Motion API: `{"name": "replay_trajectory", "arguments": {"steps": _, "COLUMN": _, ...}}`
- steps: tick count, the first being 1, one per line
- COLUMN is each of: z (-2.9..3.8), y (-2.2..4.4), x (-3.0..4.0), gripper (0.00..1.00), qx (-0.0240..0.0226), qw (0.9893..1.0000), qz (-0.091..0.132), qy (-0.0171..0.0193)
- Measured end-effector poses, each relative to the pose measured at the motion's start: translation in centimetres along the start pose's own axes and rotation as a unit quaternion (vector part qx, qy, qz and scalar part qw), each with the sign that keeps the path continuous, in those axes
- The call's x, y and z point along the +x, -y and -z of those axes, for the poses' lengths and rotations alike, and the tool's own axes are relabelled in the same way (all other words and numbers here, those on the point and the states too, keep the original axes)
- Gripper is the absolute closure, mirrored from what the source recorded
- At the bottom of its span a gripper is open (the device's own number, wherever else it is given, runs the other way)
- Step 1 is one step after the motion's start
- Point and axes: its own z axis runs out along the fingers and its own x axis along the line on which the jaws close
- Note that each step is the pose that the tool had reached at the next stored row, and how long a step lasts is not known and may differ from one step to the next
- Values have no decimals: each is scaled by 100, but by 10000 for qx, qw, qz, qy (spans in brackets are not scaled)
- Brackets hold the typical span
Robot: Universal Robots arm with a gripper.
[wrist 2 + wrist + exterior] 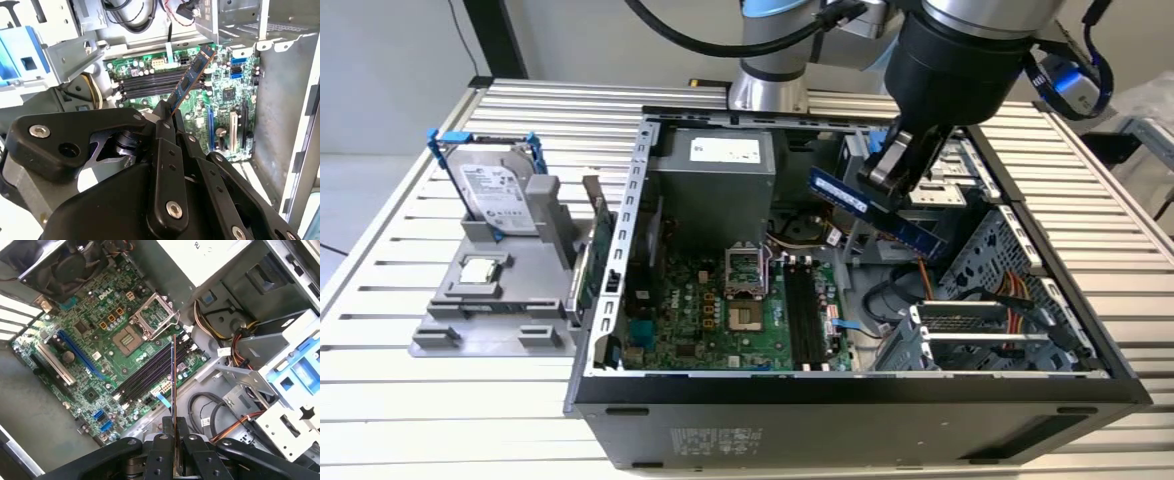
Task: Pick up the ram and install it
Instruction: 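Insert the ram into the slot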
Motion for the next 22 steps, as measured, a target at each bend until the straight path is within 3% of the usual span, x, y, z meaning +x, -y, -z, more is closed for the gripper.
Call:
{"name": "replay_trajectory", "arguments": {"steps": 6, "z": -1, "y": 0, "x": 0, "gripper": 100, "qx": 9, "qw": 9996, "qz": -288, "qy": 8}}
{"name": "replay_trajectory", "arguments": {"steps": 11, "z": -2, "y": 0, "x": -1, "gripper": 100, "qx": 16, "qw": 9986, "qz": -530, "qy": 15}}
{"name": "replay_trajectory", "arguments": {"steps": 17, "z": -2, "y": 0, "x": 0, "gripper": 100, "qx": 26, "qw": 9966, "qz": -823, "qy": 22}}
{"name": "replay_trajectory", "arguments": {"steps": 22, "z": -2, "y": 0, "x": 0, "gripper": 100, "qx": 34, "qw": 9943, "qz": -1065, "qy": 29}}
